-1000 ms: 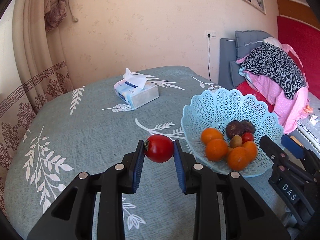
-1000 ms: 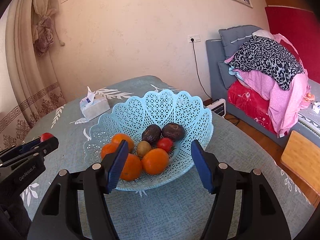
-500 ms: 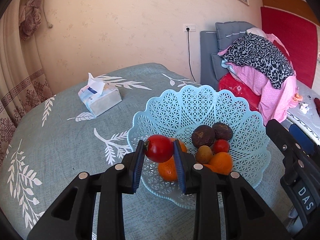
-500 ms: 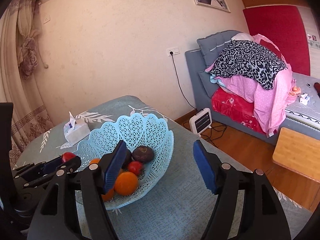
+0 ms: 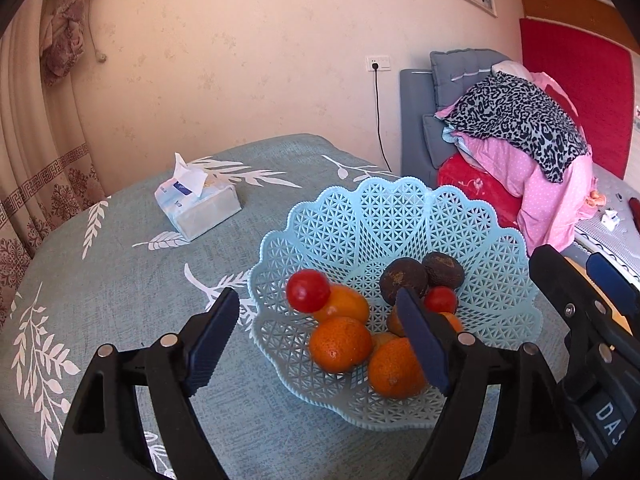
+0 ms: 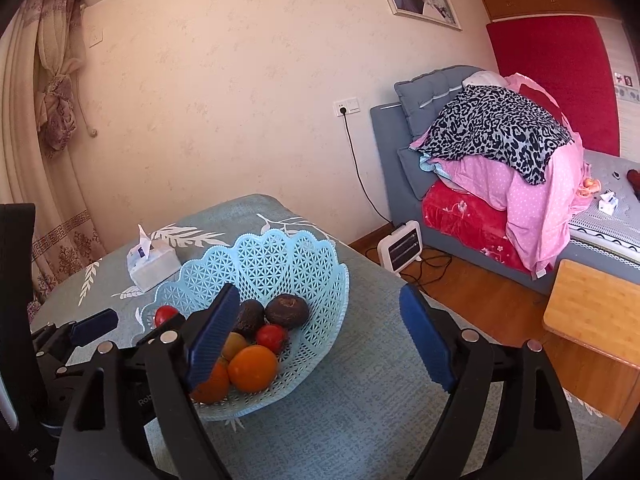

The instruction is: Organize fruits

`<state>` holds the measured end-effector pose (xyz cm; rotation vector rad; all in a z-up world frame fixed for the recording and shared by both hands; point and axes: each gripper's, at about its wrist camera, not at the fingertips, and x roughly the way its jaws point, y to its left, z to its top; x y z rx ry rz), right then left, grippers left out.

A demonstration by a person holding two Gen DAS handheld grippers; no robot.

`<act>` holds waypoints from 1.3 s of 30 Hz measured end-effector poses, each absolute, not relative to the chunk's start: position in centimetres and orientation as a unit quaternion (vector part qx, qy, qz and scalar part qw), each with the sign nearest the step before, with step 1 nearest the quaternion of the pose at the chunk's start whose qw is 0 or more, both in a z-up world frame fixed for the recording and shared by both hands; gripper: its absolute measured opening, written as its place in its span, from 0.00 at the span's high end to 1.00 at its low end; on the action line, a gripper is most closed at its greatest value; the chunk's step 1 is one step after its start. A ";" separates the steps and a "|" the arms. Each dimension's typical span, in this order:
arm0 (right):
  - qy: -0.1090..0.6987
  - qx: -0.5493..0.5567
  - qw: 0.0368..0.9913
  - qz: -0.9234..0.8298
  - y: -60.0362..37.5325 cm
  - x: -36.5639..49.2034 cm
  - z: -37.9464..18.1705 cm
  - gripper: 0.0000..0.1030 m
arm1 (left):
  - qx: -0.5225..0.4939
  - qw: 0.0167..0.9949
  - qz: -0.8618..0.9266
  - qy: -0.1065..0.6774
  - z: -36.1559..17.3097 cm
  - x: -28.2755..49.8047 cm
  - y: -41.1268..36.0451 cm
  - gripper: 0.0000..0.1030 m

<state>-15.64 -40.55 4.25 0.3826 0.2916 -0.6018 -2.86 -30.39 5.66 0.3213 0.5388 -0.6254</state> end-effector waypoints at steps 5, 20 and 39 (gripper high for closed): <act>0.137 0.190 0.926 -0.296 -40.6 -15.8 4.3 0.09 | 0.150 0.918 -0.271 0.248 6.0 -2.8 -28.8 0.13; 0.180 0.140 0.949 -0.217 -37.7 -13.4 4.0 0.03 | 0.114 0.948 -0.185 0.231 6.5 -3.0 -22.1 0.05; 0.185 0.086 0.954 -0.221 -35.5 -12.8 4.2 0.03 | 0.121 0.956 -0.152 0.218 6.7 -3.7 -20.6 0.05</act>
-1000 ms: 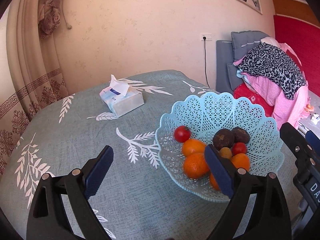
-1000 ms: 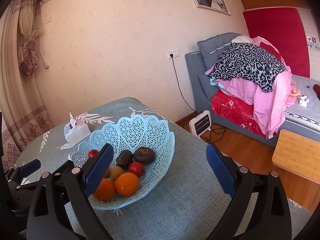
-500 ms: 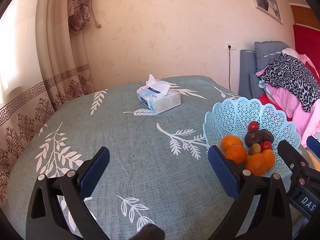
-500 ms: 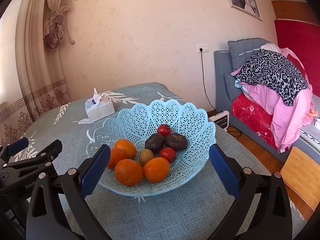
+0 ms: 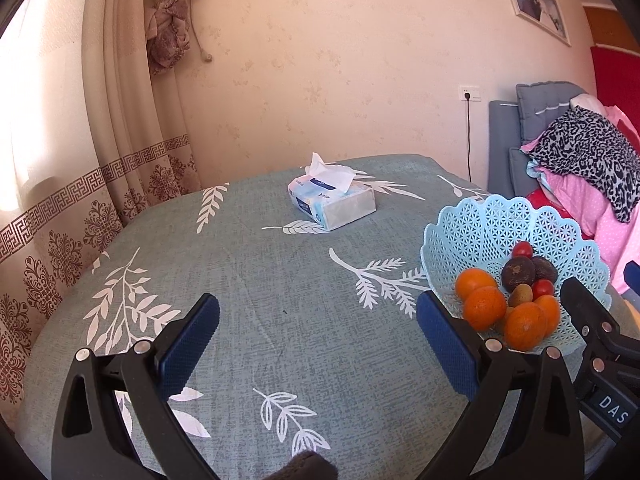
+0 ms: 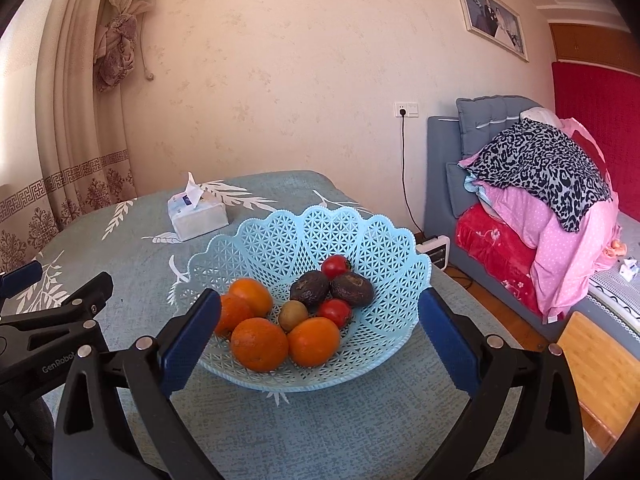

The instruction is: Organize fruits

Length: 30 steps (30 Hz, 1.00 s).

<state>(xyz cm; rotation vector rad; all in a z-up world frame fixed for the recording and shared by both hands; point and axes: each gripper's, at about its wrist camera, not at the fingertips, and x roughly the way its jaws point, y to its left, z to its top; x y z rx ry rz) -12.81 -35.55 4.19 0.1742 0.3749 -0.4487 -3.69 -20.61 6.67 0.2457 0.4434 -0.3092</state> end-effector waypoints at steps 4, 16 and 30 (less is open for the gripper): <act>0.186 0.084 0.954 -0.221 -35.6 -12.8 4.2 0.03 | 0.121 0.956 -0.152 0.219 6.6 -3.7 -20.6 0.05; 0.188 0.088 0.953 -0.222 -35.7 -12.8 4.1 0.03 | 0.115 0.956 -0.150 0.223 6.4 -3.2 -20.2 0.05; 0.189 0.090 0.952 -0.222 -35.9 -12.8 4.0 0.03 | 0.121 0.954 -0.158 0.225 6.2 -3.4 -20.6 0.05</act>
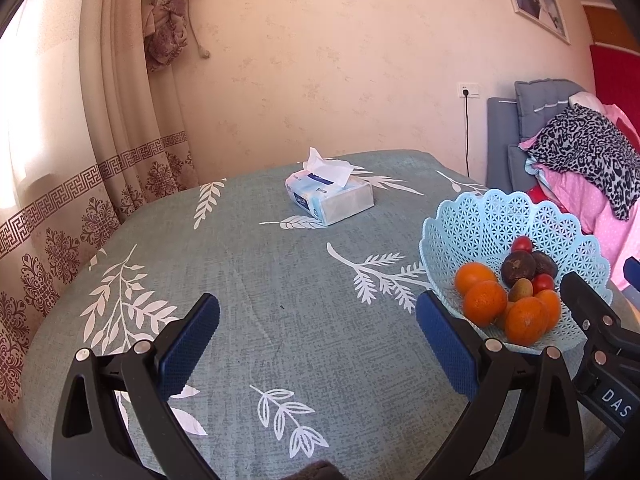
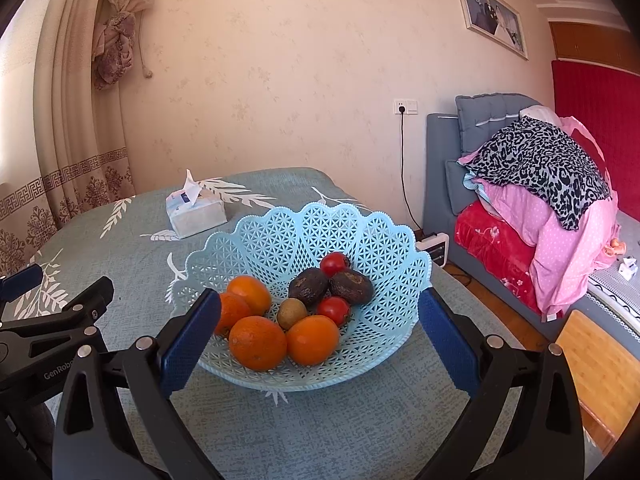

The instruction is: Organize fruits

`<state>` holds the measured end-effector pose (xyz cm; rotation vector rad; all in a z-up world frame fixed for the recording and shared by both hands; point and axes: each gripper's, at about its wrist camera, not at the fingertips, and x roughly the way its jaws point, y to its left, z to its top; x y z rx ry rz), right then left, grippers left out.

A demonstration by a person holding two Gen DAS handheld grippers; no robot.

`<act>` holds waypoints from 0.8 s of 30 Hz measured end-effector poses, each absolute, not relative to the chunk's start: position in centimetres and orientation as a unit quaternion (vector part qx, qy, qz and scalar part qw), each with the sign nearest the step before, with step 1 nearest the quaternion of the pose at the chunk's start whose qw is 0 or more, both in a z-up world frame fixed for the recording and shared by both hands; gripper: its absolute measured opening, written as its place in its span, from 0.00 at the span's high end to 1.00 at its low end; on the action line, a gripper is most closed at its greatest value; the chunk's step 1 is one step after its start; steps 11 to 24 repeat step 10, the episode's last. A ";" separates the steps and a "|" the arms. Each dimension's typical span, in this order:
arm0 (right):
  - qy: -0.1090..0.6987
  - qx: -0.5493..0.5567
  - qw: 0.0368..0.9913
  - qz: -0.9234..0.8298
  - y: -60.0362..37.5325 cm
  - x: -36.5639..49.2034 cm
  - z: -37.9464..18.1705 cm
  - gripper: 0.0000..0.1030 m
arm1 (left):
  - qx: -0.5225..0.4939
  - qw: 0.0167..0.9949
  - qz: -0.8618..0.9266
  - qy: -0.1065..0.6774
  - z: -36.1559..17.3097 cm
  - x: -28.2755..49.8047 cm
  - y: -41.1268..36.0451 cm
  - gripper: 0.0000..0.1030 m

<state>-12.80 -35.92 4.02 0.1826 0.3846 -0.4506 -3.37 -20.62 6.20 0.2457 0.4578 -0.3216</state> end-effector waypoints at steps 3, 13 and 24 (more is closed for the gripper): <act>0.189 0.090 0.952 -0.222 -35.9 -12.8 4.0 0.03 | 0.119 0.952 -0.162 0.231 6.1 -3.4 -20.7 0.05; 0.190 0.090 0.952 -0.222 -35.9 -12.8 4.0 0.03 | 0.111 0.949 -0.161 0.248 5.9 -3.0 -20.4 0.05; 0.190 0.090 0.952 -0.222 -35.9 -12.8 4.0 0.03 | 0.111 0.949 -0.161 0.248 5.9 -3.0 -20.4 0.05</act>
